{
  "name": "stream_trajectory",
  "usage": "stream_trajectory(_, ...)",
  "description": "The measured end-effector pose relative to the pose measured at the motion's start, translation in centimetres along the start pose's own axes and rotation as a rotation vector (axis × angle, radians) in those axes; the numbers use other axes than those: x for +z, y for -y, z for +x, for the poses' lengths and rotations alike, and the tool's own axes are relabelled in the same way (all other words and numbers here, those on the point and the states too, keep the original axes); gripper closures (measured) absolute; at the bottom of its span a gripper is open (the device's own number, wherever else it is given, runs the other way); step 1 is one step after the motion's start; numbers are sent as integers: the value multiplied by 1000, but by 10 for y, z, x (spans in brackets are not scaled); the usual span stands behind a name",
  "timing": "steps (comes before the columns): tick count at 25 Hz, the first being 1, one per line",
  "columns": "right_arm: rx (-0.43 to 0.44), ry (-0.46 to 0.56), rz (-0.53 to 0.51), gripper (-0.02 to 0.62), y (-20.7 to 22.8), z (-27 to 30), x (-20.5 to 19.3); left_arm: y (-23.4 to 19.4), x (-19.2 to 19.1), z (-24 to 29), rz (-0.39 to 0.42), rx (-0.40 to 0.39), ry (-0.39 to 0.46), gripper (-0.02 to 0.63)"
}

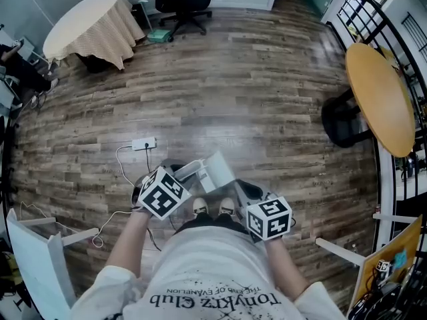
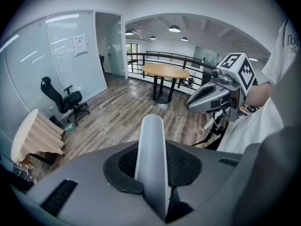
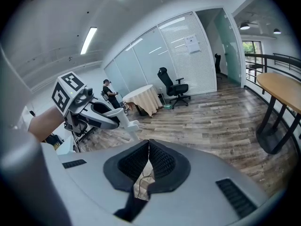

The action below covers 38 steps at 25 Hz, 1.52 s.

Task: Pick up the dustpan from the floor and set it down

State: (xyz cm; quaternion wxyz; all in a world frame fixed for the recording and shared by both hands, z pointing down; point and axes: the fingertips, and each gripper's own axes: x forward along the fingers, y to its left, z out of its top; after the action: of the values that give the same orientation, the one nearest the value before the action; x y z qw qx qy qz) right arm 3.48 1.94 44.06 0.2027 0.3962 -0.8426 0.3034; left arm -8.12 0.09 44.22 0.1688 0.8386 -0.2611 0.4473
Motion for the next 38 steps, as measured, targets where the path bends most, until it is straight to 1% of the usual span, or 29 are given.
stream_trajectory(12,-4,4,8,569,-4,-4,-7,-2,-4,-6,-24,18,12,497)
stream_trajectory(19,-6,8,14,569,-9,-4,-7,2,-8,-4,-8,19,13,497)
stream_trajectory(33,-17,-6,28,569,-4,-5,-12,-1,-10,6,1,17,5,497)
stream_trajectory(38,-25,-17,41,569,2,-5,-16,-1,-9,13,23,16,-1,497)
